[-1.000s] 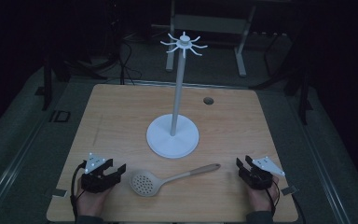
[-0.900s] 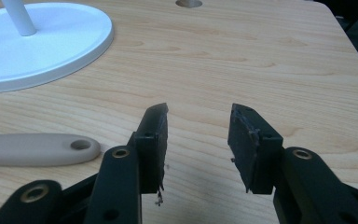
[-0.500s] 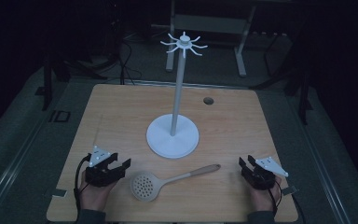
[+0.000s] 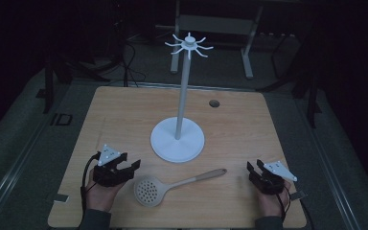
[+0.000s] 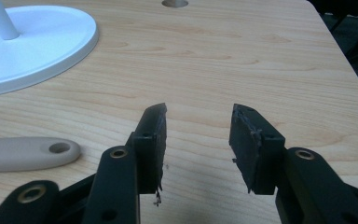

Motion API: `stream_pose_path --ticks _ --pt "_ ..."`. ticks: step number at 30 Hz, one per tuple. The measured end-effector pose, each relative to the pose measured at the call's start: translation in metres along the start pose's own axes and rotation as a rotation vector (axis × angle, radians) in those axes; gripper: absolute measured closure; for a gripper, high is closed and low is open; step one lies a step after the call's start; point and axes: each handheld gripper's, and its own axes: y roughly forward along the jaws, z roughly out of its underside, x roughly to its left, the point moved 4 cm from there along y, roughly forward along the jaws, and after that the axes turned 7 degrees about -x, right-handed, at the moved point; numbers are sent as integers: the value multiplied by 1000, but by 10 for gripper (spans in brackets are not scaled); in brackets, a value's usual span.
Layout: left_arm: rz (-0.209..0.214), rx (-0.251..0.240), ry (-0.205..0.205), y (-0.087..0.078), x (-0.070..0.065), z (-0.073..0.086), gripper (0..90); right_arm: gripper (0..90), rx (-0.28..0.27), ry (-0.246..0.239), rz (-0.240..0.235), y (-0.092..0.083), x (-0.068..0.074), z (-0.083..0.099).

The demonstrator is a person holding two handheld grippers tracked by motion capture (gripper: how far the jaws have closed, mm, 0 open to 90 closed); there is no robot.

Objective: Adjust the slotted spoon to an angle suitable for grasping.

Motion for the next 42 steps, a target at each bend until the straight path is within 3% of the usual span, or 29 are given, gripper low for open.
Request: stream_pose_path --ticks 15,23,42 --pt "60 5 86 7 -10 -18 433 546 3 9 2 0 -4 1" --pt "94 12 111 10 -17 -27 455 544 5 14 4 0 -5 1" --pt "172 52 193 29 -41 -46 478 537 5 25 8 -1 -8 1"
